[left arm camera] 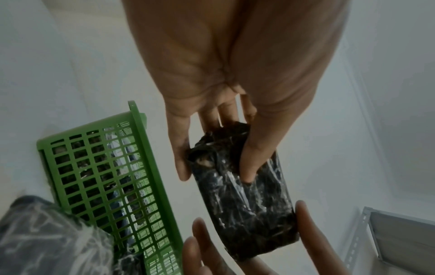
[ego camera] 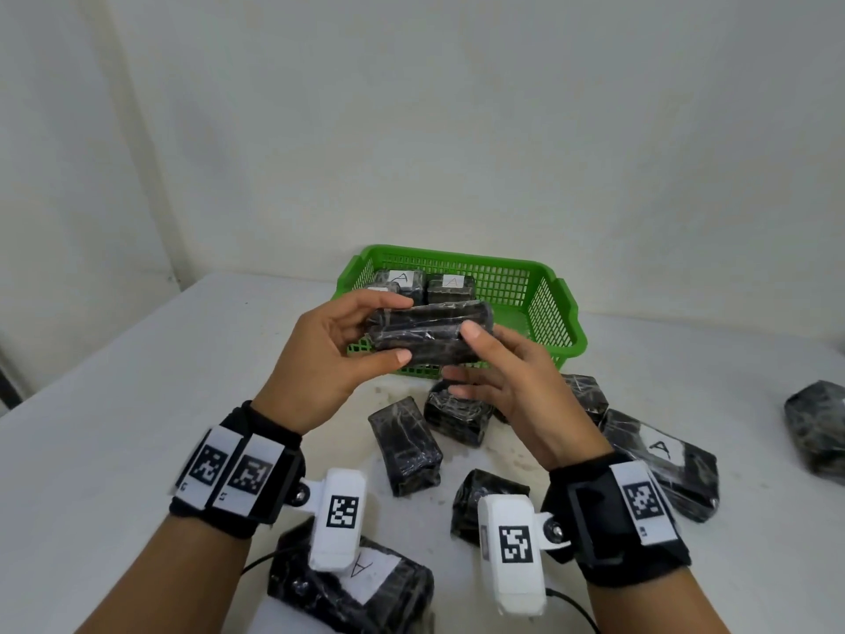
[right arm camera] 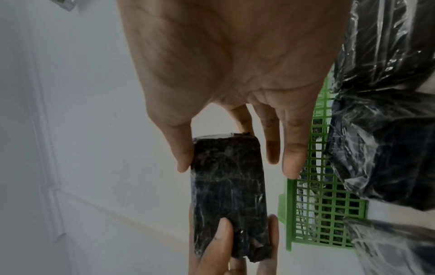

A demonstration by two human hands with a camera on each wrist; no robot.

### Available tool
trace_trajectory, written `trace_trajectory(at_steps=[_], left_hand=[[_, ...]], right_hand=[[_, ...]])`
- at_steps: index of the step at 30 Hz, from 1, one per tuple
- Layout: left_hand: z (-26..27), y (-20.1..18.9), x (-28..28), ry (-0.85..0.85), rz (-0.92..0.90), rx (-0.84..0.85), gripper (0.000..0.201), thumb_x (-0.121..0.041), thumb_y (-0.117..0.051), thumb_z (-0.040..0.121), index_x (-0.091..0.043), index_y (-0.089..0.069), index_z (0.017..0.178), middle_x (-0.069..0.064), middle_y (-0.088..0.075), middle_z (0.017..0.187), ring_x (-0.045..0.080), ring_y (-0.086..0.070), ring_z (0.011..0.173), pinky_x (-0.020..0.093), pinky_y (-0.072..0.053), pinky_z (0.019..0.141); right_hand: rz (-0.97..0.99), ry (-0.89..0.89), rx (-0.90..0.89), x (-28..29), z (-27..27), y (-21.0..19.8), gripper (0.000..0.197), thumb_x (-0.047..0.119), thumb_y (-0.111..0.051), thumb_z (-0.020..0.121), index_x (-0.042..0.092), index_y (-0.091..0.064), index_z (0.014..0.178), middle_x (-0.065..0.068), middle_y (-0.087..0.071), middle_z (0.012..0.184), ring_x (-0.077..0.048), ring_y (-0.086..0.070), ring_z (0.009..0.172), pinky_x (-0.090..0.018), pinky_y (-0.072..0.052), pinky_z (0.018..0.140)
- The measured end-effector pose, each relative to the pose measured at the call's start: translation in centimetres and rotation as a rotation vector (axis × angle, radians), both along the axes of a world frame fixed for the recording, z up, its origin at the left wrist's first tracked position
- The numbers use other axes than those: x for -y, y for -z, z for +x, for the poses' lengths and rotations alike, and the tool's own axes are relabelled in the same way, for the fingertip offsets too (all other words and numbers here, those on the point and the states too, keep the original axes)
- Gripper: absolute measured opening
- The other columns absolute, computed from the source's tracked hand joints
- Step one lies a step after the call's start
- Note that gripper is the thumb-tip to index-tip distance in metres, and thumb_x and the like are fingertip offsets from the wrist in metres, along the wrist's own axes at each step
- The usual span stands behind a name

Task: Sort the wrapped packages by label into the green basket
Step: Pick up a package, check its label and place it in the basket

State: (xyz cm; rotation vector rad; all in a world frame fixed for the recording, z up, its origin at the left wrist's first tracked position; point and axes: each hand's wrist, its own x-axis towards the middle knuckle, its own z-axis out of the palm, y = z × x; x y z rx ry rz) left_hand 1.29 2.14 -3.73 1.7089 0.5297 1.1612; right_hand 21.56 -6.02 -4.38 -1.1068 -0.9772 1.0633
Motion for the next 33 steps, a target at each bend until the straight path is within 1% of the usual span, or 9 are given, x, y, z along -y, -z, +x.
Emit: trace_trajectory(at_steps=[5,8,10,14,16,21,25,29,33], left_hand=[[-0.2,-0.2,0.3,0.076,0.011,-0.019,0.053,0.004,-0.081,0.071,-0.015,-0.067,0.118,0.005,-0.07,0.122,0.016,-0.066,0.116,0.03,-0.058,0.09],[-0.3,-0.2,0.4,0.096,-0.018,-0.116,0.061,-0.014,-0.083,0.078,-0.021,-0.059,0.134,-0.002,-0.064,0.134,0.012,-0.058,0.129,0.034,-0.052,0.101],[-0.2,-0.3,0.4,0.073,-0.1,-0.154,0.058,-0.024,-0.082,0.079,-0.025,-0.061,0.133,-0.004,-0.07,0.127,0.014,-0.065,0.12,0.035,-0.053,0.102],[0.2,-0.2,0.5,0.051,-0.137,-0.173,0.049,-0.008,-0.083,0.075,-0.019,-0.07,0.121,0.0,-0.076,0.113,0.017,-0.072,0.106,0.024,-0.056,0.093],[0.3,-0.2,0.7,0.079,-0.12,-0.186,0.05,-0.006,-0.082,0.075,-0.018,-0.069,0.122,-0.001,-0.076,0.113,0.013,-0.072,0.105,0.022,-0.056,0.091],[0.4,-0.2,0.5,0.054,-0.128,-0.143,0.038,0.001,-0.075,0.082,-0.014,-0.072,0.117,0.002,-0.078,0.108,0.01,-0.074,0.098,0.015,-0.055,0.079],[0.2,-0.2,0.2,0.016,-0.131,-0.103,0.039,0.002,-0.076,0.081,-0.013,-0.072,0.117,0.003,-0.078,0.107,0.013,-0.074,0.097,0.016,-0.055,0.077],[0.0,-0.1,0.0,0.033,-0.133,-0.098,0.045,0.006,-0.076,0.079,-0.013,-0.071,0.119,0.003,-0.077,0.11,0.013,-0.073,0.101,0.018,-0.057,0.079],[0.0,0.0,0.0,0.05,-0.126,-0.092,0.044,0.007,-0.078,0.076,-0.014,-0.072,0.114,0.001,-0.078,0.108,0.013,-0.074,0.1,0.018,-0.057,0.081]], right_hand=[[0.032,-0.057,-0.07,-0.2,0.1,0.0,0.042,0.033,-0.075,0.08,0.004,-0.073,0.111,-0.023,-0.076,0.115,-0.027,-0.074,0.093,-0.029,-0.064,0.077],[0.069,-0.039,-0.092,-0.3,0.3,0.2,0.04,0.018,-0.078,0.078,-0.002,-0.071,0.113,-0.02,-0.076,0.117,-0.027,-0.075,0.103,-0.03,-0.064,0.086],[0.072,-0.016,-0.063,-0.3,0.5,0.4,0.035,0.007,-0.077,0.084,-0.002,-0.07,0.117,-0.018,-0.076,0.119,-0.029,-0.073,0.11,-0.035,-0.061,0.094],[0.049,0.0,-0.007,-0.4,0.4,0.6,0.041,0.003,-0.083,0.078,0.01,-0.071,0.117,-0.011,-0.079,0.114,-0.029,-0.074,0.11,-0.04,-0.057,0.098],[0.058,0.021,0.052,-0.3,0.1,0.6,0.052,0.009,-0.088,0.071,0.009,-0.071,0.12,-0.009,-0.079,0.114,-0.028,-0.075,0.11,-0.04,-0.057,0.099],[0.08,0.062,0.119,-0.3,-0.2,0.6,0.047,0.0,-0.087,0.076,0.006,-0.071,0.119,-0.009,-0.08,0.112,-0.025,-0.076,0.107,-0.038,-0.061,0.097],[0.077,0.058,0.143,-0.3,0.4,0.7,0.054,0.0,-0.087,0.076,0.015,-0.069,0.125,-0.004,-0.077,0.121,-0.019,-0.074,0.111,-0.034,-0.059,0.095],[0.082,0.073,0.158,-0.2,0.9,0.7,0.056,-0.004,-0.086,0.075,0.012,-0.067,0.126,-0.003,-0.077,0.122,-0.014,-0.074,0.112,-0.032,-0.058,0.098],[0.111,0.056,0.158,0.0,0.7,0.5,0.058,-0.009,-0.085,0.074,0.009,-0.068,0.126,-0.004,-0.078,0.119,-0.013,-0.075,0.108,-0.023,-0.06,0.086]])
